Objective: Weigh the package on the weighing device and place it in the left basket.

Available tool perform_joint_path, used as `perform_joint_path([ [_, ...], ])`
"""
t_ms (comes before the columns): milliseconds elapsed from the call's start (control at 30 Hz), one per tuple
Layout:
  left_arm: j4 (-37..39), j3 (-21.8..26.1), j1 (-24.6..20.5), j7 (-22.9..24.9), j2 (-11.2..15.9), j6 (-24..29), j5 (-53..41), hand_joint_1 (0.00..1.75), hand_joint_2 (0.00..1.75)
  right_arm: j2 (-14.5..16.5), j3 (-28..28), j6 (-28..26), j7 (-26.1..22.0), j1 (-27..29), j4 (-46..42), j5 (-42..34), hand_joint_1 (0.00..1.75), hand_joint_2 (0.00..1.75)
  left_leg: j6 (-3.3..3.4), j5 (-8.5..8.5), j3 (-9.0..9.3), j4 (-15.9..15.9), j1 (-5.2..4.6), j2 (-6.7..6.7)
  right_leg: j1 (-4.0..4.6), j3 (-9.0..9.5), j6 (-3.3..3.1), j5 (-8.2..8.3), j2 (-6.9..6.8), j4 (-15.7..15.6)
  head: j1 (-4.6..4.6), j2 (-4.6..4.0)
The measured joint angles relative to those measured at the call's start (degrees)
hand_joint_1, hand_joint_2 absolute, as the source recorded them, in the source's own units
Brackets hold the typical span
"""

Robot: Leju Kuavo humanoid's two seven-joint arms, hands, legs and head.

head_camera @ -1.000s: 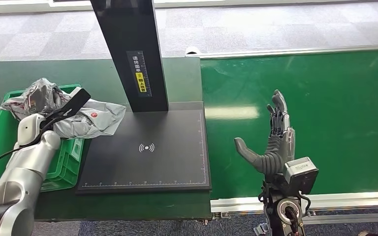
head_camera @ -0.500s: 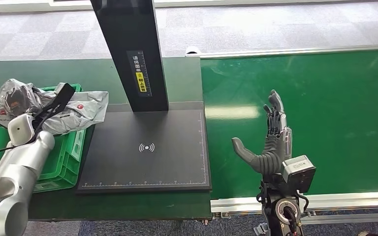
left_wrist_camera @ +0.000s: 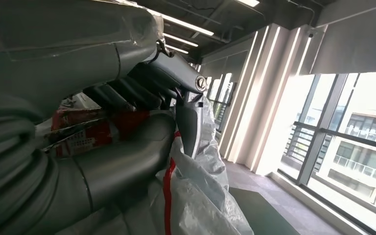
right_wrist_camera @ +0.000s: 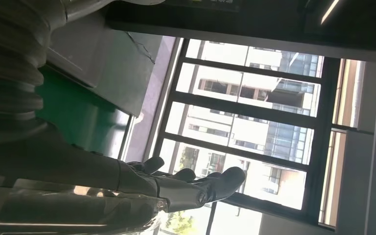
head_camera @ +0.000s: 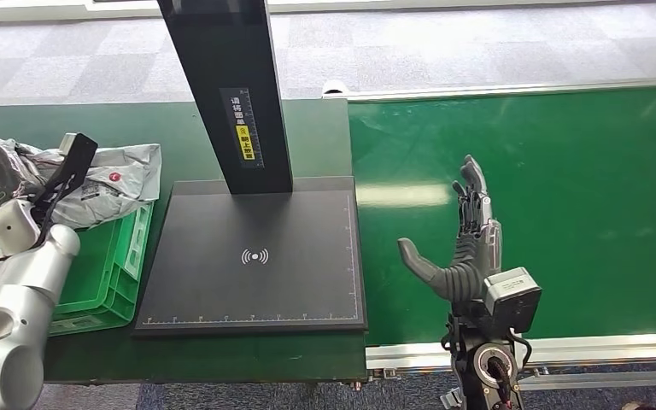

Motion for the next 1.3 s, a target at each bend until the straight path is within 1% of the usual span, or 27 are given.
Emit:
perform_joint_path([
  [33,0.0,0.2,0.0,0.4,0.1,0.2,-0.3,0.0,1.75,0.0,0.1,0.0,0.0,0.0,0.0,0.0,0.0,1.75,0.0,0.0,0.0,0.0,0.0,0.0,0.0,0.0,0.0,0.0,0.0,0.0,0.0,0.0],
  [133,0.0,0.9,0.1,0.9,0.3,0.4,-0.3,0.0,1.75,0.1,0.2,0.0,0.2,0.0,0.0,0.0,0.0,1.75,0.0,0.0,0.0,0.0,0.0,0.0,0.0,-0.01,0.0,0.0,0.0,0.0,-0.01,0.0],
  [300,0.0,2.5,0.2,0.0,0.4,0.1,1.2,0.0,1.75,0.1,0.2,-0.1,0.3,0.0,0.0,0.0,0.0,1.75,0.0,0.0,0.0,0.0,0.0,0.0,0.0,-0.01,0.0,0.0,0.0,0.0,-0.01,0.0],
  [433,0.0,3.4,0.2,-0.5,0.4,0.1,1.6,0.0,0.0,0.1,0.3,-0.1,0.5,0.0,0.0,0.1,0.0,1.75,0.0,0.0,0.0,0.0,0.0,0.0,0.0,-0.01,0.0,0.0,0.0,0.0,-0.01,0.0],
  [533,0.0,4.3,0.2,-1.8,0.3,0.1,3.2,0.0,0.0,0.3,0.3,-0.1,0.7,0.0,0.0,0.2,0.0,1.75,0.0,0.0,0.0,0.0,0.0,0.0,0.0,-0.02,0.0,0.0,0.0,0.0,-0.01,0.0],
  [600,-0.1,5.2,0.2,-4.5,0.1,-0.5,6.4,0.0,0.0,0.3,0.3,-0.3,0.8,0.1,0.0,0.2,0.0,1.75,0.0,0.0,0.0,0.0,0.0,0.01,0.0,-0.03,0.0,0.0,0.0,0.0,-0.01,0.0],
  [733,-0.8,8.5,0.4,-13.2,-1.0,-3.2,16.2,0.0,0.0,0.3,0.2,-0.5,0.8,0.2,0.0,0.3,0.0,1.75,0.0,0.0,0.01,0.0,0.0,0.01,0.0,-0.04,0.0,0.0,0.0,0.0,-0.01,0.0],
  [800,-2.3,10.5,0.9,-19.5,-2.4,-7.3,24.6,0.0,0.0,0.3,0.2,-0.5,0.8,0.4,0.0,0.4,0.0,1.75,0.0,0.0,0.01,0.0,-0.01,0.0,-0.01,-0.04,0.0,0.0,0.0,0.0,-0.01,0.0],
  [867,-5.0,12.5,2.2,-25.7,-4.3,-15.2,36.1,0.0,0.87,0.3,0.1,-0.5,0.8,0.7,0.0,0.7,0.0,1.75,0.0,0.0,0.0,0.0,-0.03,0.0,-0.02,-0.03,0.0,0.0,0.0,0.0,-0.01,0.0],
  [933,-9.1,13.5,4.7,-29.9,-6.7,-23.6,48.0,0.0,1.75,0.3,0.0,-0.5,0.8,0.8,0.0,1.0,0.0,1.75,0.01,-0.01,0.0,0.0,-0.04,0.02,-0.04,-0.03,0.01,0.0,0.03,0.0,-0.01,0.0],
  [967,-11.8,13.5,6.4,-31.5,-8.0,-27.2,53.8,0.0,1.75,0.3,0.0,-0.5,0.8,0.8,0.0,1.1,0.0,1.75,0.01,-0.02,0.0,0.0,-0.05,0.04,-0.05,-0.03,0.01,0.0,0.06,0.0,-0.01,0.0],
  [1033,-19.0,12.1,11.0,-34.0,-10.6,-32.3,64.5,0.0,1.75,0.3,-0.1,-0.5,0.8,0.8,0.2,1.3,0.0,1.75,0.01,-0.06,0.01,0.0,-0.06,0.07,-0.06,-0.04,0.01,-0.01,0.12,0.0,-0.01,0.0],
  [1100,-27.1,9.0,16.6,-36.3,-13.2,-34.9,72.2,0.0,1.75,0.3,-0.3,-0.5,1.0,0.7,0.5,1.7,0.0,1.75,0.01,-0.1,0.01,0.0,-0.07,0.07,-0.07,-0.06,0.03,-0.02,0.13,0.0,-0.02,0.0],
  [1200,-39.7,2.5,25.2,-39.6,-17.0,-36.3,76.7,0.0,1.75,0.3,-0.8,-0.5,1.6,0.3,1.7,2.2,0.0,1.75,0.05,-0.16,-0.03,0.0,-0.07,0.02,-0.07,-0.06,0.09,-0.07,0.11,-0.1,-0.01,0.0],
  [1300,-49.5,-4.5,32.1,-41.7,-20.3,-36.2,77.2,0.0,1.75,0.3,-1.4,-0.6,1.7,-0.1,4.3,2.3,0.0,1.75,0.09,-0.21,-0.05,0.0,-0.07,0.01,-0.08,-0.05,0.11,-0.09,0.09,-0.1,-0.01,0.0],
])
